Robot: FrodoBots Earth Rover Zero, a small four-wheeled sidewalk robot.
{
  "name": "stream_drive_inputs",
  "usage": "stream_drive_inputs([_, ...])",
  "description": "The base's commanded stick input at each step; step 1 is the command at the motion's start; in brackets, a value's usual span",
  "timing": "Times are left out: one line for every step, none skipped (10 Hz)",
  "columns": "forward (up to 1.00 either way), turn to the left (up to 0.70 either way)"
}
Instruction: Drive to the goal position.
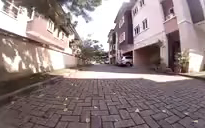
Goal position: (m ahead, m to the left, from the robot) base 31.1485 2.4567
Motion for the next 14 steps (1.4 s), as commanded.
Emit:
stream_drive_inputs([0.69, 0.03])
stream_drive_inputs([0.69, 0.03])
stream_drive_inputs([0.69, 0.03])
stream_drive_inputs([0.69, 0.03])
stream_drive_inputs([0.69, 0.03])
stream_drive_inputs([0.69, 0.03])
stream_drive_inputs([0.69, 0.03])
stream_drive_inputs([0.69, 0.03])
stream_drive_inputs([0.69, 0.03])
stream_drive_inputs([0.69, 0.03])
stream_drive_inputs([0.69, 0.03])
stream_drive_inputs([0.69, 0.03])
stream_drive_inputs([0.69, 0.03])
stream_drive_inputs([0.69, 0.03])
